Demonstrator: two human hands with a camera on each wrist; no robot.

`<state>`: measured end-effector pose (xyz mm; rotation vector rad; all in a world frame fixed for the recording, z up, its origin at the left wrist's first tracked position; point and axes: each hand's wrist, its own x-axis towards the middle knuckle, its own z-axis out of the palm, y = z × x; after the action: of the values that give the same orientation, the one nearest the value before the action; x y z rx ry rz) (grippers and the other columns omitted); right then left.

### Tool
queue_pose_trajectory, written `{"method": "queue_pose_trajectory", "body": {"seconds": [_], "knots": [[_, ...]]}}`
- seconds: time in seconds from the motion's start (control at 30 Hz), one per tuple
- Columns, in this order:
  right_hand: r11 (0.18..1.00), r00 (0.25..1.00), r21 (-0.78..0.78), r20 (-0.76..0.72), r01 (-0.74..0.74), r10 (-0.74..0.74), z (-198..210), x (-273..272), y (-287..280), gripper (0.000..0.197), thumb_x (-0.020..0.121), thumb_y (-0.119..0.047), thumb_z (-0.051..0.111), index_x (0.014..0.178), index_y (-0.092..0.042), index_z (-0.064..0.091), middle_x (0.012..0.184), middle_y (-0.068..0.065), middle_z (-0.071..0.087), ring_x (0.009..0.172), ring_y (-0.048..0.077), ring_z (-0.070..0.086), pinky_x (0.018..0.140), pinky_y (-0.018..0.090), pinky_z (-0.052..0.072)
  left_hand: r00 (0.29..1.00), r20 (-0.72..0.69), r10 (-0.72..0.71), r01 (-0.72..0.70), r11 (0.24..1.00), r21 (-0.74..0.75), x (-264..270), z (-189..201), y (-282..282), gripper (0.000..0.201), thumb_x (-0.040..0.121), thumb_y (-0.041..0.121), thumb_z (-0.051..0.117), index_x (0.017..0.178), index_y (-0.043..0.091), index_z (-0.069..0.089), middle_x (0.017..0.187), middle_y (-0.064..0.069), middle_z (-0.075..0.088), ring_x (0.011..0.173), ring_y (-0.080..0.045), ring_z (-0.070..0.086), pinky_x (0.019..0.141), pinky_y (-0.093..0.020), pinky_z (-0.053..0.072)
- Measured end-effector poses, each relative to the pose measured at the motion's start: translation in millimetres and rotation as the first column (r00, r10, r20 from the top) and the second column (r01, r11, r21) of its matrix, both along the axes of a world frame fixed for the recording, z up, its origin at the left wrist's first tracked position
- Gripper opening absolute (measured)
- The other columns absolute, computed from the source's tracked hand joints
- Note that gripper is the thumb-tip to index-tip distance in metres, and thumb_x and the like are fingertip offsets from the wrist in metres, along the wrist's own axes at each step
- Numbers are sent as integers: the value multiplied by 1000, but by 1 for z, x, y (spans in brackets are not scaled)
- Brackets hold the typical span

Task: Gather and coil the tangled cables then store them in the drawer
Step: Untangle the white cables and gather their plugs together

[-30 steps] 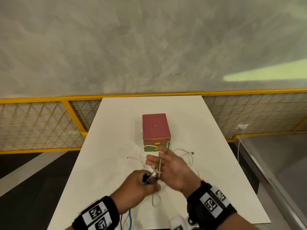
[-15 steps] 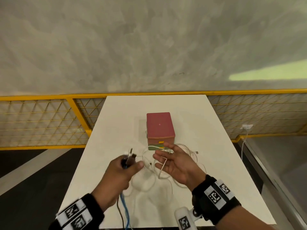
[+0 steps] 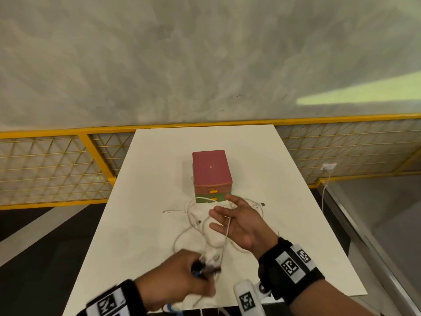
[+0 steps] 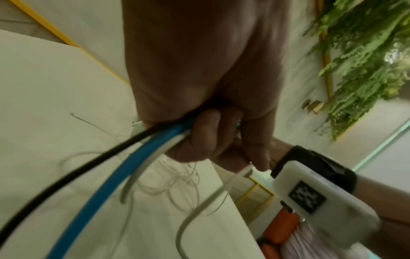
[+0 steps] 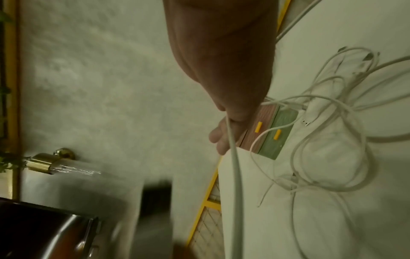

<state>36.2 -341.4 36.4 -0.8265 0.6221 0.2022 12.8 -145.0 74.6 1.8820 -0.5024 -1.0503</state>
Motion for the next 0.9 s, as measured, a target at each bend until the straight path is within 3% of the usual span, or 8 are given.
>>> {"method": "queue_pose_trajectory", "body": {"seconds": [0.1, 0.17, 0.27, 0.33, 0.43, 0.57, 0.8, 0.9], "knots": [[997, 998, -41, -36, -59, 58, -7, -6, -1, 44, 95, 8, 42, 126, -23, 50, 105, 21, 63, 85, 34, 72, 72, 48, 59, 947, 211, -244, 166, 930, 329, -12, -13, 25, 10, 81, 34, 66, 75, 27, 62, 83, 10, 61, 75, 2, 54, 56, -4, 39], [992, 994, -68, -43, -102, 100, -11, -12, 4, 48, 94, 8, 45, 129, -25, 48, 105, 22, 63, 84, 33, 70, 72, 46, 59, 927, 223, -301, 185, 886, 425, -16, -23, 39, 16, 80, 43, 61, 67, 35, 55, 88, 8, 57, 78, 1, 50, 59, -6, 38], [989, 992, -81, -35, -127, 125, -14, -16, 8, 53, 95, 6, 46, 133, -31, 44, 106, 22, 66, 85, 34, 71, 77, 48, 57, 994, 103, 26, -41, 988, 146, -10, -21, 36, 21, 80, 22, 75, 63, 25, 64, 60, 13, 64, 58, 11, 53, 54, -7, 38], [986, 989, -82, -25, -145, 144, -14, -18, 14, 58, 95, 5, 47, 135, -36, 42, 109, 22, 68, 91, 34, 72, 81, 50, 56, 934, 100, 343, -346, 938, 13, 3, -21, 27, 22, 80, 7, 76, 66, 13, 61, 43, 15, 57, 40, 8, 47, 46, -9, 35], [983, 985, -60, 6, -171, 171, -8, -20, 28, 58, 94, 5, 47, 137, -33, 41, 112, 22, 71, 92, 34, 73, 78, 48, 58, 860, 169, 482, -470, 876, -107, 16, -18, 4, 13, 77, 14, 79, 78, 12, 66, 52, 14, 63, 42, 4, 49, 45, -15, 39], [977, 979, -72, 27, -198, 201, -1, -21, 36, 58, 91, 10, 41, 134, -27, 48, 96, 16, 75, 74, 29, 70, 63, 38, 56, 873, 190, 449, -432, 893, -129, 21, -19, -21, 20, 62, 22, 76, 80, 14, 73, 75, -3, 75, 65, -7, 63, 67, -32, 52], [960, 973, -168, 18, -223, 229, 3, -26, 12, 57, 87, 3, 61, 131, -30, 47, 105, 19, 73, 99, 38, 70, 70, 42, 53, 978, 79, 191, -191, 982, -6, 13, -28, -20, 24, 68, 9, 82, 65, 17, 60, 54, 12, 51, 50, -3, 45, 51, -15, 37], [946, 965, -204, 12, -253, 261, 1, -31, 7, 52, 88, 1, 59, 126, -33, 48, 105, 19, 70, 94, 37, 71, 73, 47, 55, 992, 7, 129, -130, 990, 55, 12, -26, -11, 26, 70, 14, 83, 71, 14, 57, 54, 8, 43, 41, -3, 36, 40, -16, 29]]}}
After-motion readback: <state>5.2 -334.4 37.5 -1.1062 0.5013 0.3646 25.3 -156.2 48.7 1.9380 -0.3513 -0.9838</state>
